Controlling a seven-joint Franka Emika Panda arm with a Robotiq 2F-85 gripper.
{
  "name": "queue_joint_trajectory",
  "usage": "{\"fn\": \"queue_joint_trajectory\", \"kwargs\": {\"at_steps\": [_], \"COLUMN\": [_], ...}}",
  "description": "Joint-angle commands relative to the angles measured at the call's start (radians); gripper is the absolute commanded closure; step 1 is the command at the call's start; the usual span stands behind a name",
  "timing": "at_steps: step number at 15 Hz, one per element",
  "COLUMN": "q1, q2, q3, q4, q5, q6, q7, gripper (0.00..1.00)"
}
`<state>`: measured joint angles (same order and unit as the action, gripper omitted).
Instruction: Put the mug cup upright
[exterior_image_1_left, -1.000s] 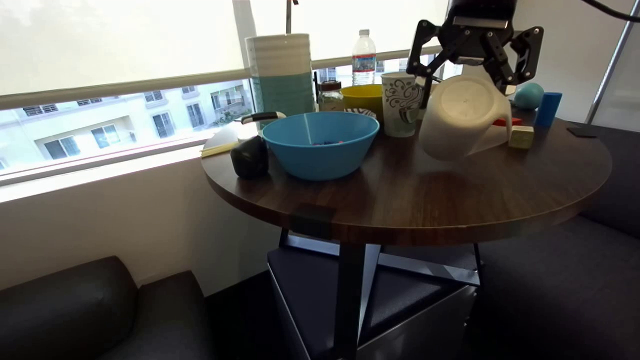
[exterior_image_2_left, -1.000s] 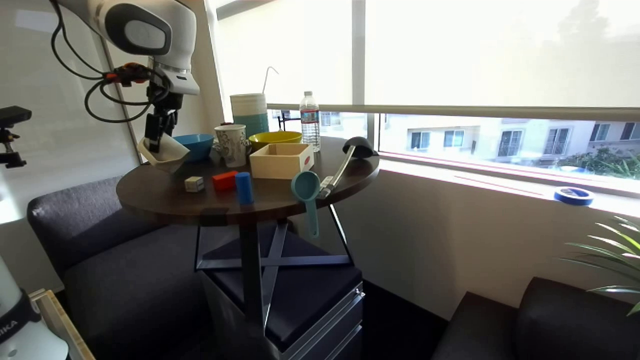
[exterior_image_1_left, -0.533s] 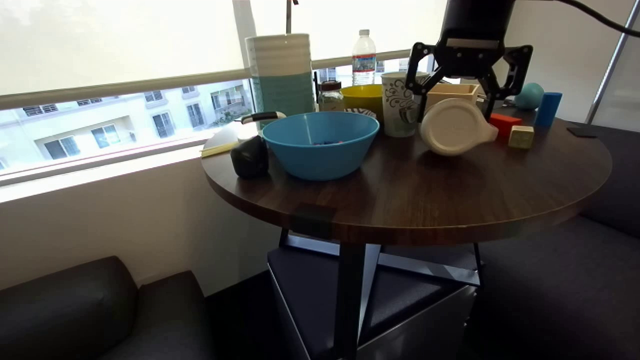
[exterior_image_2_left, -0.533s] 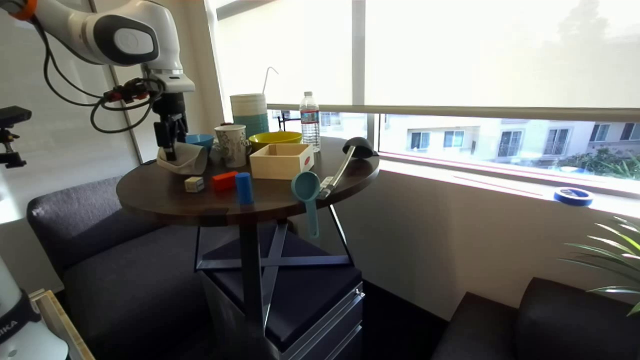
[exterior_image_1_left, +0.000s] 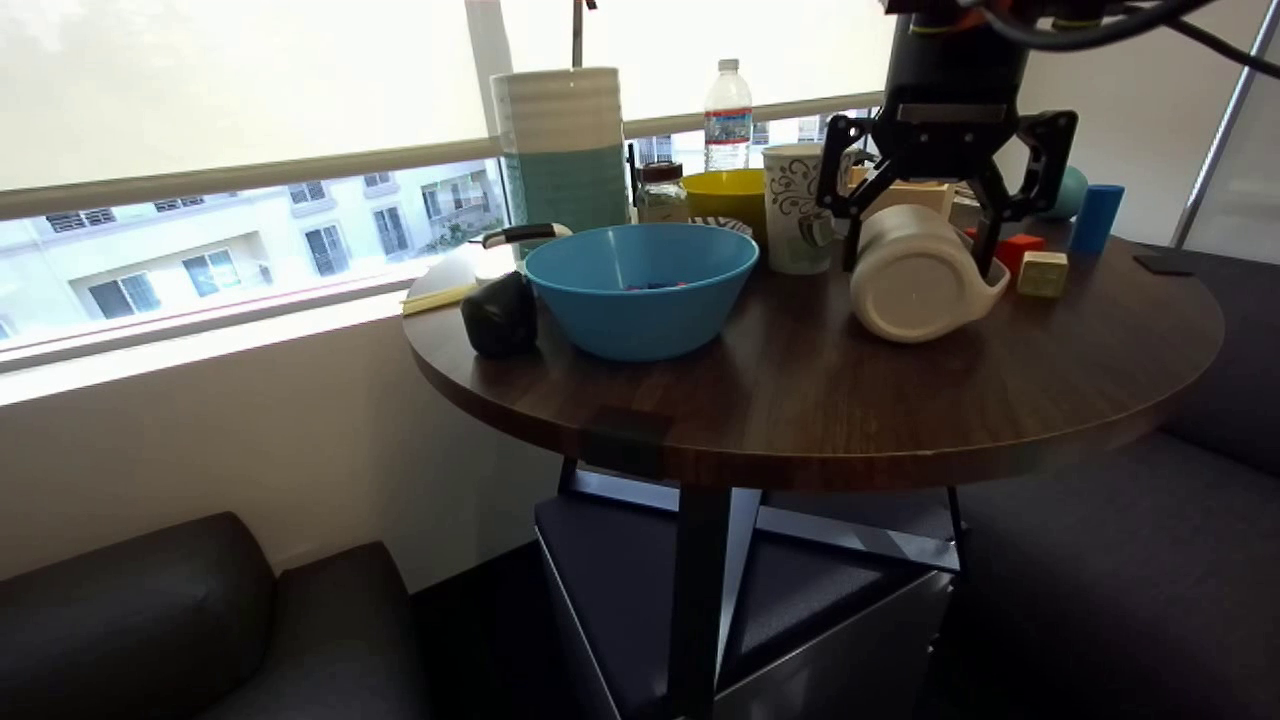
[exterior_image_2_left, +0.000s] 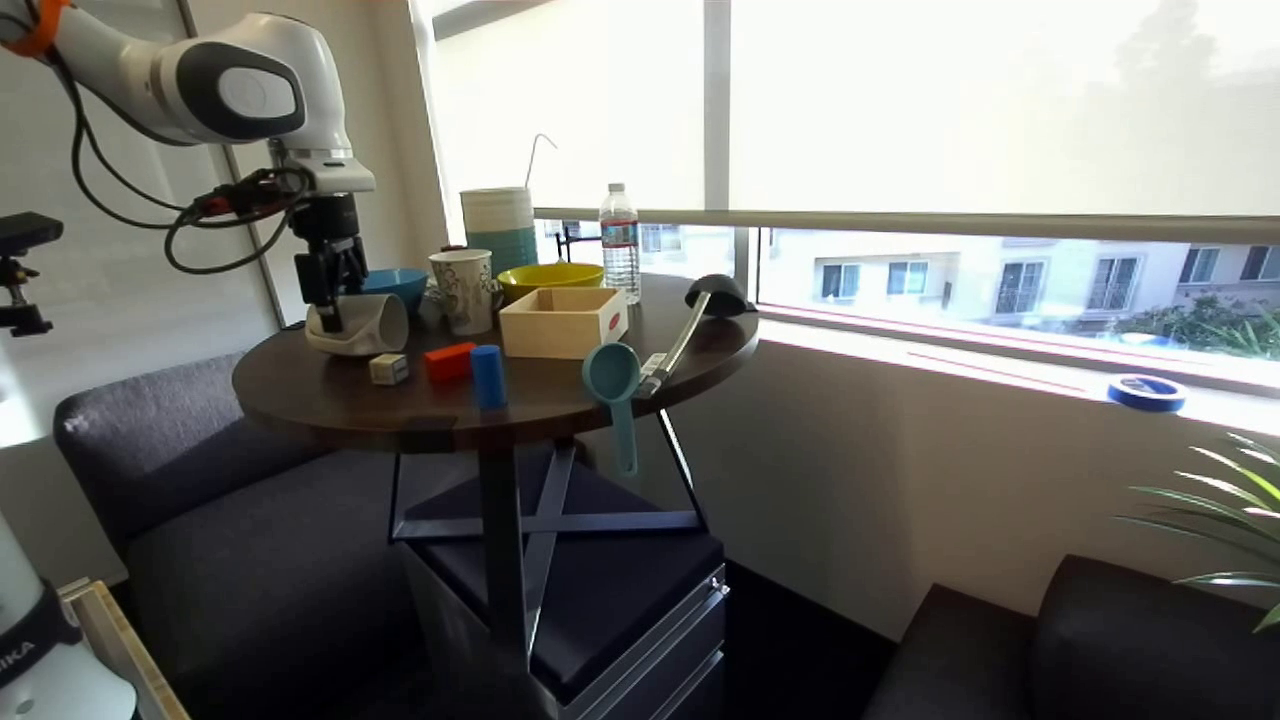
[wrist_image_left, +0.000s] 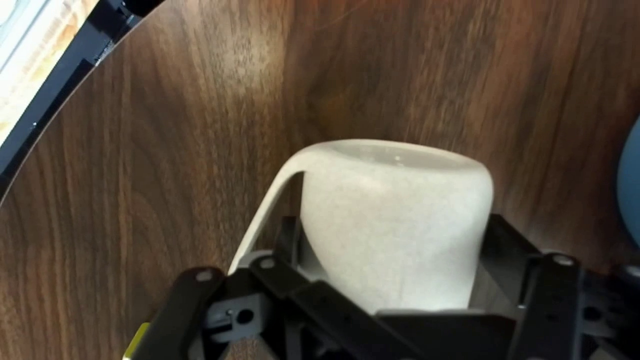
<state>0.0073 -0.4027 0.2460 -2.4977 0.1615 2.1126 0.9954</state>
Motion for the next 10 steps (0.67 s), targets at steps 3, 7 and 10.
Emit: {"fn": "queue_joint_trajectory", "kwargs": {"at_steps": [3,7,10], "q1": [0.027,0.021,0.008], "q2": [-0.041,-0.113,-0.184], "q3": [-0.009,-0.027,-0.056], "q4": [-0.016,-0.021,-0.032], "q5": [-0.01,-0.004,0.004], "q6": [0.001,-0.017,-0.032], "q7": [0.026,0.017,0.009], "gripper": [0.0,0.0,0.0]}}
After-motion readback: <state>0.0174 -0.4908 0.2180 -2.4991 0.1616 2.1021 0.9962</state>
